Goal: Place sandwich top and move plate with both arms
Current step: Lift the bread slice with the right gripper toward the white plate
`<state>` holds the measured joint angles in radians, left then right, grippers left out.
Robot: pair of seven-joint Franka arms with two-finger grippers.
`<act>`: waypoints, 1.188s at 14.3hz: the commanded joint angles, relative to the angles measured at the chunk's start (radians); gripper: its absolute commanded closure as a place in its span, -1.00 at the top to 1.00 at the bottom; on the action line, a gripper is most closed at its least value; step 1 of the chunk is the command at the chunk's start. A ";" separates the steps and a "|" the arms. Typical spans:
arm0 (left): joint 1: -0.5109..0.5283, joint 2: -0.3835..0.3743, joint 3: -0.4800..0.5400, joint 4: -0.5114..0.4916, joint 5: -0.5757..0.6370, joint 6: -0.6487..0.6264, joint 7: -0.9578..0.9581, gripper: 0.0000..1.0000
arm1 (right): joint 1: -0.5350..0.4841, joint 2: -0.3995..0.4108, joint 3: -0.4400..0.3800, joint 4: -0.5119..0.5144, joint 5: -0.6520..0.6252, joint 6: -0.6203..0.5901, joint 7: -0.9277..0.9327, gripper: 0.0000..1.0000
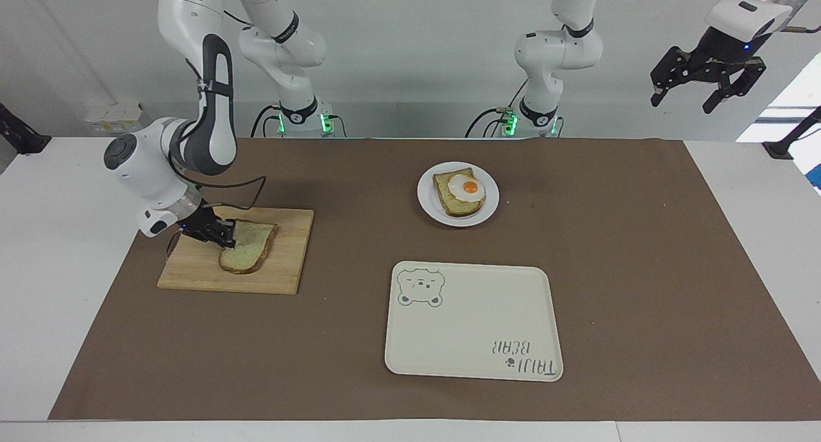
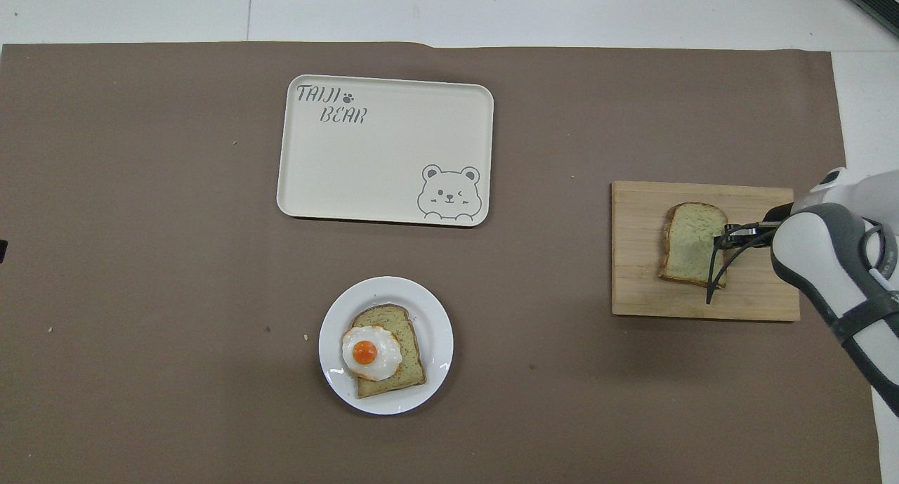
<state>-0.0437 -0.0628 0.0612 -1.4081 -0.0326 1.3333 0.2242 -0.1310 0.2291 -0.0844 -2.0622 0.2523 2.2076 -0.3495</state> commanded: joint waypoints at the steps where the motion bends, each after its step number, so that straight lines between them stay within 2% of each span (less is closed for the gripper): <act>1: -0.008 -0.026 0.006 -0.032 -0.010 0.003 -0.012 1.00 | 0.008 0.013 0.014 0.054 -0.005 -0.054 -0.034 -1.00; 3: -0.008 -0.026 0.006 -0.032 -0.010 0.003 -0.012 1.00 | 0.008 0.007 0.020 0.077 -0.005 -0.078 -0.049 -1.00; 11: -0.008 -0.026 0.006 -0.032 -0.009 0.003 -0.012 1.00 | 0.008 -0.020 0.110 0.272 0.015 -0.348 -0.036 -1.00; 14: -0.008 -0.026 0.008 -0.032 -0.009 0.003 -0.012 1.00 | 0.008 -0.054 0.143 0.272 0.024 -0.393 -0.005 -1.00; 17: -0.008 -0.026 0.006 -0.032 -0.010 0.001 -0.014 1.00 | 0.008 -0.068 0.175 0.268 0.111 -0.448 0.007 -1.00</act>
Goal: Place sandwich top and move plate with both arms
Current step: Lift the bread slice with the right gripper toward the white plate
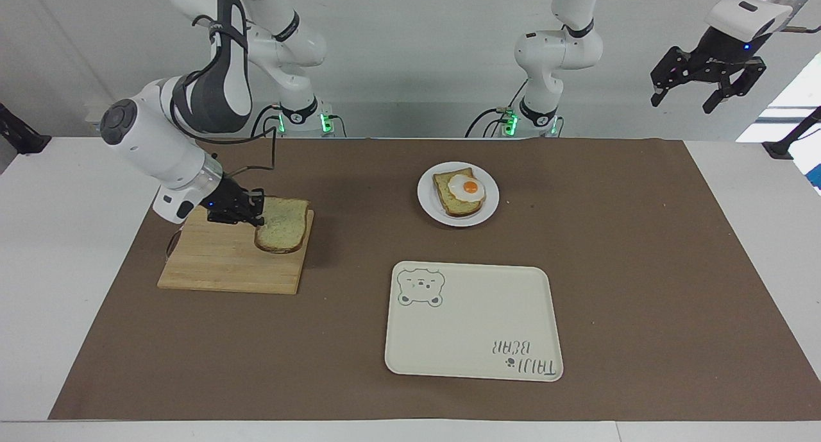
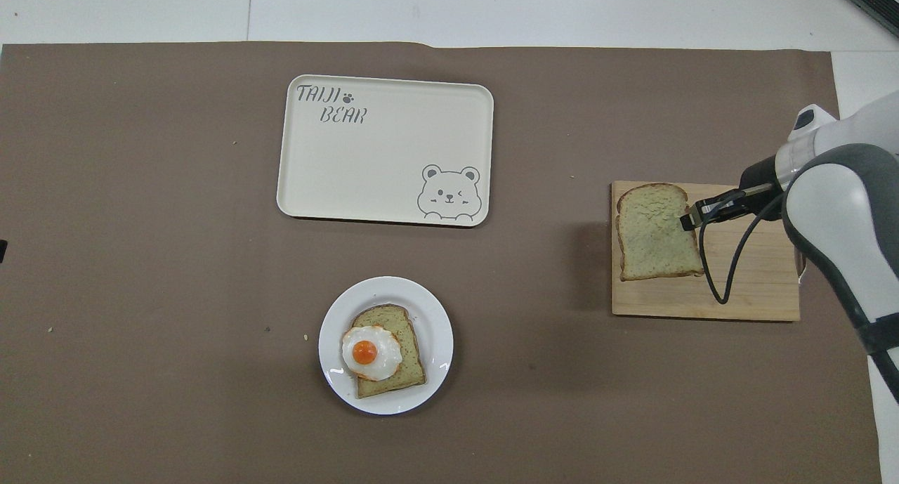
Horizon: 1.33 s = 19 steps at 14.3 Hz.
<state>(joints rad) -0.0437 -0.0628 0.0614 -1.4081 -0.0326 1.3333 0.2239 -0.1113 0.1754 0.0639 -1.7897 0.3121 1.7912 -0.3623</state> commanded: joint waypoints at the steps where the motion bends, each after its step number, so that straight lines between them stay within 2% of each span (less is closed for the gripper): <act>1: -0.008 -0.026 0.006 -0.032 -0.009 0.001 -0.014 1.00 | -0.011 -0.016 0.052 -0.007 0.053 -0.038 0.057 -1.00; 7: -0.008 -0.026 0.008 -0.032 -0.009 0.001 -0.014 1.00 | 0.007 -0.031 0.239 -0.040 0.059 0.023 0.302 -1.00; 13: -0.008 -0.026 0.008 -0.032 -0.009 -0.002 -0.014 1.00 | 0.261 -0.007 0.241 -0.082 0.059 0.212 0.568 -1.00; 19: -0.008 -0.026 0.008 -0.032 -0.010 -0.002 -0.014 1.00 | 0.373 0.022 0.243 -0.103 0.061 0.270 0.637 -1.00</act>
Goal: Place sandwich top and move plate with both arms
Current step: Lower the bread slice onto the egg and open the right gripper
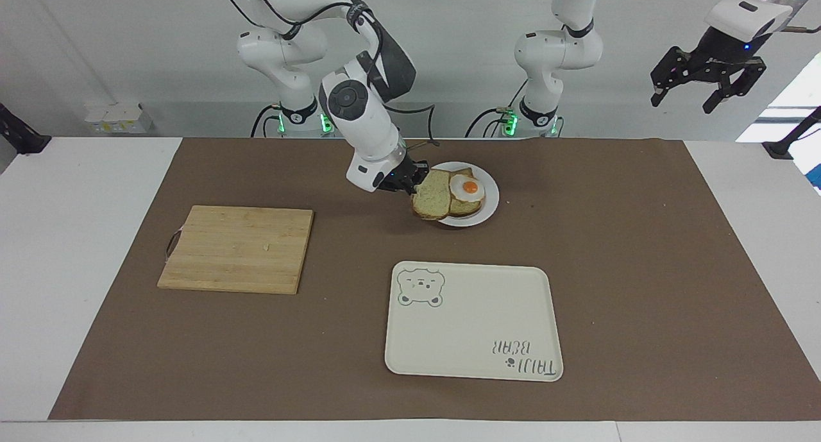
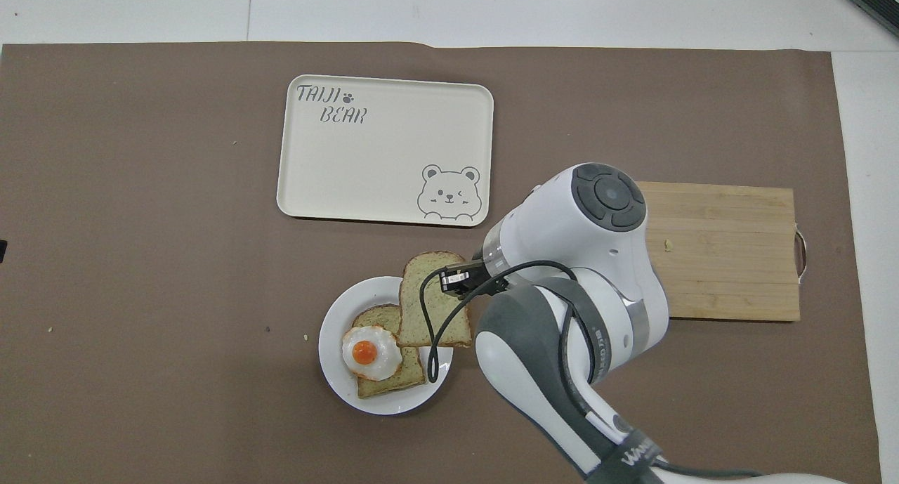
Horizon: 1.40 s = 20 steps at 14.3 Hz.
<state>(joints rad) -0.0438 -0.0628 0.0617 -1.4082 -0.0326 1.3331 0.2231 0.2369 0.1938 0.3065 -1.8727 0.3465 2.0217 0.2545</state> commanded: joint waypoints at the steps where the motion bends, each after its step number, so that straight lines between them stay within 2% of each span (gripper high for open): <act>1: -0.008 -0.026 0.007 -0.032 -0.010 -0.002 -0.013 1.00 | 0.041 0.004 0.000 -0.048 0.032 0.064 0.020 -1.00; 5: -0.008 -0.026 0.007 -0.032 -0.010 -0.002 -0.011 1.00 | 0.142 0.047 -0.001 -0.101 0.085 0.215 0.032 -1.00; 10: -0.007 -0.029 0.007 -0.032 -0.010 -0.003 -0.011 1.00 | 0.199 0.072 -0.001 -0.134 0.085 0.255 0.035 -1.00; 15: -0.008 -0.029 0.007 -0.032 -0.010 -0.005 -0.021 1.00 | 0.188 0.078 -0.003 -0.135 0.085 0.267 0.037 -1.00; 16: -0.008 -0.029 0.007 -0.031 -0.009 -0.006 -0.040 1.00 | 0.177 0.082 -0.003 -0.126 0.085 0.258 0.034 -0.19; 17: -0.008 -0.028 0.007 -0.029 -0.010 -0.005 -0.054 1.00 | 0.171 0.085 -0.003 -0.120 0.083 0.253 0.025 0.99; 20: -0.007 -0.029 0.007 -0.031 -0.009 -0.014 -0.053 1.00 | 0.147 0.063 -0.006 -0.117 0.063 0.238 0.025 1.00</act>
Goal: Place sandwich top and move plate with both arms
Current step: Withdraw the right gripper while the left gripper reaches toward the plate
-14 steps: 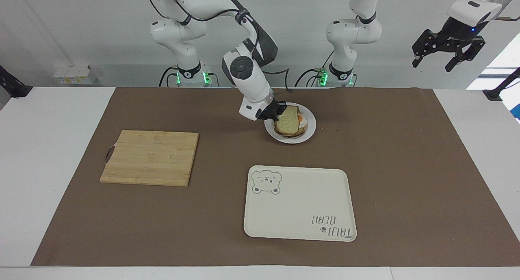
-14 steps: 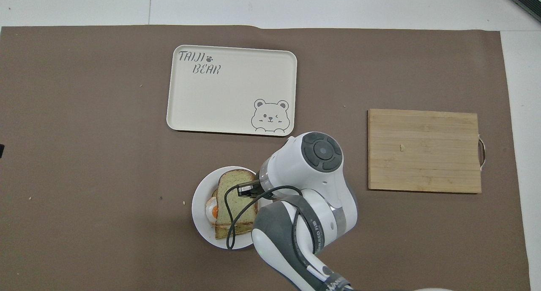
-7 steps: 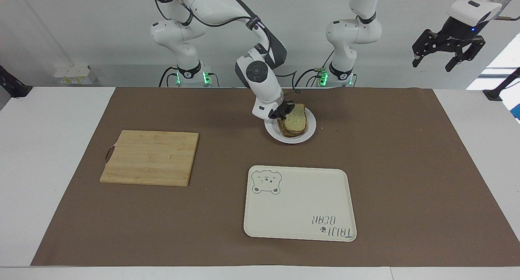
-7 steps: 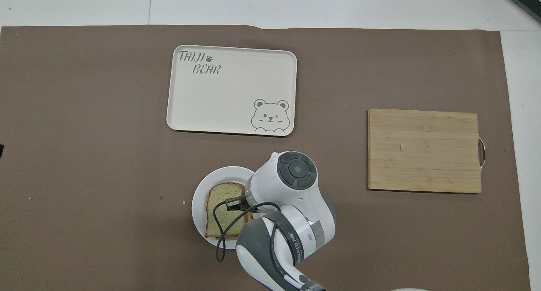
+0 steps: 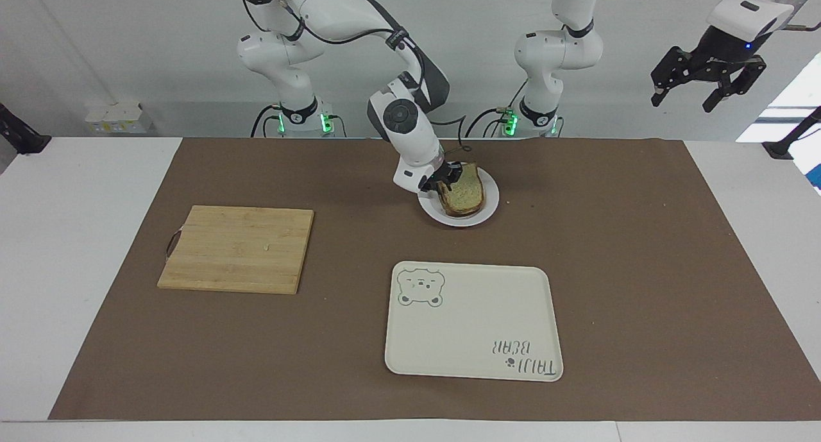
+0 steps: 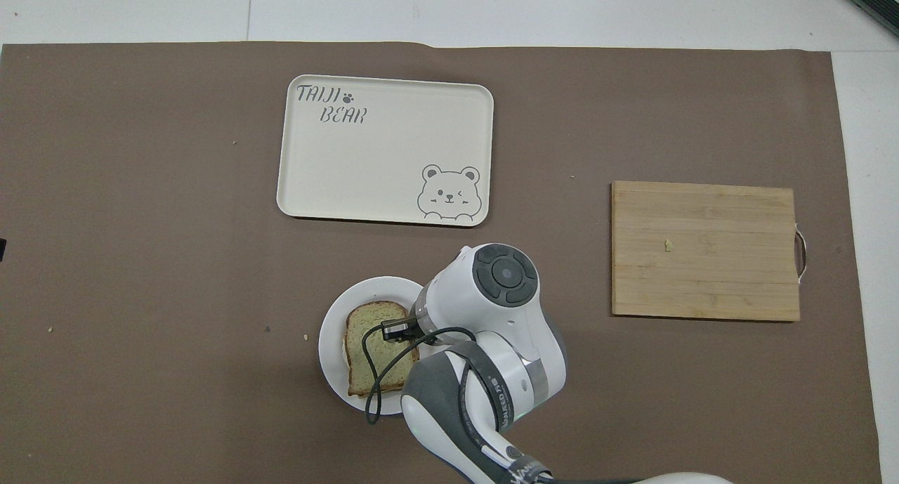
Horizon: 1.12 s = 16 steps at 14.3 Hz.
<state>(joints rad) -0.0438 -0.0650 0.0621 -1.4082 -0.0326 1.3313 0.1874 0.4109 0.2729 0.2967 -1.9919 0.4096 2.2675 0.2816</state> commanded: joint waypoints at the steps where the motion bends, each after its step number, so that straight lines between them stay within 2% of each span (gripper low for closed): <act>1: -0.007 -0.027 0.007 -0.031 -0.009 -0.014 -0.016 1.00 | -0.043 -0.032 0.001 0.007 -0.003 -0.026 -0.002 1.00; 3: -0.008 -0.027 0.005 -0.032 -0.010 -0.012 -0.011 1.00 | -0.098 -0.050 -0.004 0.040 -0.044 -0.081 -0.004 1.00; 6: -0.008 -0.038 0.005 -0.057 -0.010 -0.011 0.001 1.00 | -0.142 -0.090 -0.004 0.061 -0.257 -0.106 -0.002 1.00; 8: -0.010 -0.068 -0.002 -0.109 -0.012 0.005 0.000 1.00 | -0.177 -0.116 -0.004 0.067 -0.360 -0.115 -0.004 1.00; 10: -0.008 -0.107 -0.002 -0.188 -0.045 0.020 -0.002 1.00 | -0.230 -0.144 -0.004 0.080 -0.393 -0.132 -0.007 1.00; 14: -0.010 -0.174 -0.004 -0.329 -0.122 0.097 -0.005 1.00 | -0.287 -0.149 -0.005 0.191 -0.397 -0.278 -0.007 1.00; 16: -0.011 -0.211 -0.007 -0.427 -0.153 0.143 -0.002 1.00 | -0.311 -0.167 -0.005 0.214 -0.397 -0.318 -0.007 1.00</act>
<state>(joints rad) -0.0450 -0.1983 0.0525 -1.6922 -0.1525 1.3972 0.1874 0.1267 0.1175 0.2815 -1.8112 0.0358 1.9955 0.2782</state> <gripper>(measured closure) 0.000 0.000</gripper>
